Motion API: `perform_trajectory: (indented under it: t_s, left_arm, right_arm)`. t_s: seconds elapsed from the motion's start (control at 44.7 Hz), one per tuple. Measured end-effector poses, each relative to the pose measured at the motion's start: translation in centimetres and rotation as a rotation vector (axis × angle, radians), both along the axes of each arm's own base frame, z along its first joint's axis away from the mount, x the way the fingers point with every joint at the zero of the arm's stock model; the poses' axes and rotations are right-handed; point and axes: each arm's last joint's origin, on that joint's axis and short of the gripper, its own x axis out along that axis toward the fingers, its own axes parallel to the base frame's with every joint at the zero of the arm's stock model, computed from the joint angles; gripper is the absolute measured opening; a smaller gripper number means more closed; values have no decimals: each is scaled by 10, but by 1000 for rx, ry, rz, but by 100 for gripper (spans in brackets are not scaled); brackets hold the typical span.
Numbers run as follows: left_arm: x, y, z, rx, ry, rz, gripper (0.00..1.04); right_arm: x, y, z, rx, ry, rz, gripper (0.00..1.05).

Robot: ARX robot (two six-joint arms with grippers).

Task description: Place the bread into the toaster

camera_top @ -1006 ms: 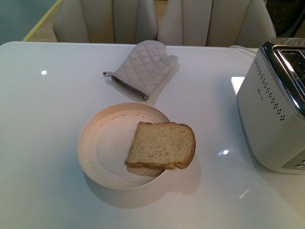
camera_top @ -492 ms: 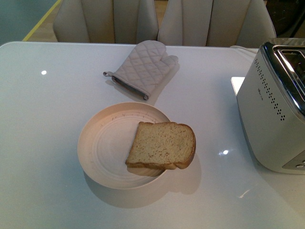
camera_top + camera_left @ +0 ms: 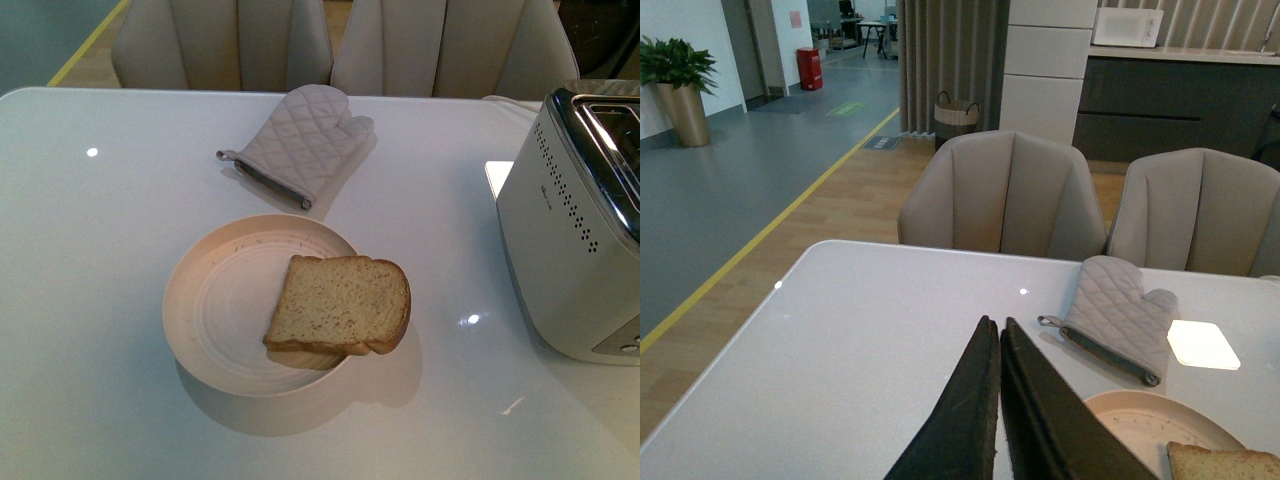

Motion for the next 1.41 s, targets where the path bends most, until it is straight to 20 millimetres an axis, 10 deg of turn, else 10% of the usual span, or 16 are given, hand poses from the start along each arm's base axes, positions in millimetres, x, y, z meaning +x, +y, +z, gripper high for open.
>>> perform_trajectory:
  t_s: [0.268,0.492,0.805,1.409]
  left_arm:
    - [0,0,0,0,0,1,59]
    - [0,0,0,1,-1,0,99]
    - [0,0,0,2,-1,0,98]
    - [0,0,0,2,-1,0,98]
  right_arm:
    - [1,2,-1,16,238,-111,96]
    - [41,26,26,35,411,2,96]
    - [119,68,17,175,547,176,96]
    - [192,110,-71,357,835,255,96]
